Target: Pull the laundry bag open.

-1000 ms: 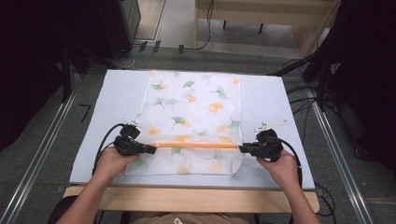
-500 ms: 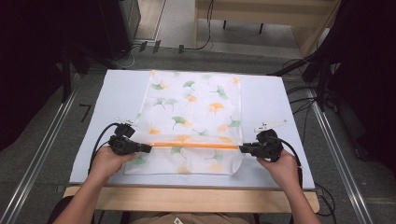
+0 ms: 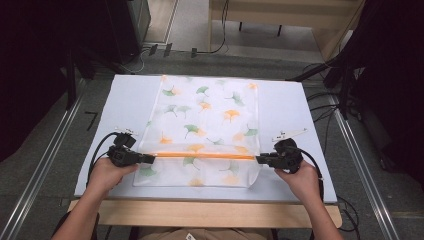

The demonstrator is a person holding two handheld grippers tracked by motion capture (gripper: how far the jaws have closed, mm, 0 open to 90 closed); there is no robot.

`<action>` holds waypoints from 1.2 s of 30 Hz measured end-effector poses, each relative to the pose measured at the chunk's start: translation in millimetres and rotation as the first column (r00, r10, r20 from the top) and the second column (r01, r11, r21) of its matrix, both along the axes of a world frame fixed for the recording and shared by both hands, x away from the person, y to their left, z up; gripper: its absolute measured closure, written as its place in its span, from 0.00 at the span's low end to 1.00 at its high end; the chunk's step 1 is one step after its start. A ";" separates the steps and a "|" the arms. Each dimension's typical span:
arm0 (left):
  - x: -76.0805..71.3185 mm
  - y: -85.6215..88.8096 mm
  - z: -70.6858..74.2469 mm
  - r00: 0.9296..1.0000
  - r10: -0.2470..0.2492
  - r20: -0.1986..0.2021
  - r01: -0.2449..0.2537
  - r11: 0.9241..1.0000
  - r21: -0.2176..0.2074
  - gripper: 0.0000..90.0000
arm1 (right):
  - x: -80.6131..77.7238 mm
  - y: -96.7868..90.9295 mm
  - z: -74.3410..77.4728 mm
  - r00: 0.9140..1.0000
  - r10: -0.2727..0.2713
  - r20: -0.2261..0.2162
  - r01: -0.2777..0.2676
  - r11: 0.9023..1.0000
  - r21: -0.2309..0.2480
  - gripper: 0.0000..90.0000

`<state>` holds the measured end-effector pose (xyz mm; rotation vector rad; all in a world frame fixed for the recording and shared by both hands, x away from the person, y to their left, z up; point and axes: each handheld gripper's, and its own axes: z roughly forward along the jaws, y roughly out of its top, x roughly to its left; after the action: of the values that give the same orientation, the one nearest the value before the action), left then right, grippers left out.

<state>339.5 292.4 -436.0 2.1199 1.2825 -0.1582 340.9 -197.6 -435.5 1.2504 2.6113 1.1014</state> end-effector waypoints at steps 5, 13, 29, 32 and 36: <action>-0.3 -1.7 0.1 1.000 -0.002 0.004 0.002 1.000 -0.001 1.00 | 0.2 0.6 -1.6 1.000 0.003 -0.009 -0.003 1.000 -0.007 0.93; -0.7 -1.7 0.8 1.000 -0.004 0.013 0.004 1.000 0.001 1.00 | 0.2 0.9 -1.6 1.000 0.005 -0.008 -0.005 1.000 -0.009 0.93; -0.9 -2.7 0.3 1.000 -0.011 0.011 0.011 1.000 0.001 1.00 | 0.3 1.4 -2.3 1.000 0.009 -0.011 -0.009 1.000 -0.013 0.93; -0.8 -2.1 0.2 1.000 -0.007 0.009 0.007 1.000 -0.001 1.00 | 0.3 1.4 -2.4 1.000 0.008 -0.012 -0.008 1.000 -0.014 0.93; -0.7 -0.2 0.2 1.000 -0.003 0.009 0.003 1.000 -0.004 1.00 | 0.3 1.2 -2.3 1.000 0.009 -0.012 -0.009 1.000 -0.013 0.93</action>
<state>338.8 292.1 -435.8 2.1174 1.2728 -0.1519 341.1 -196.4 -437.8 1.2482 2.6307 1.0798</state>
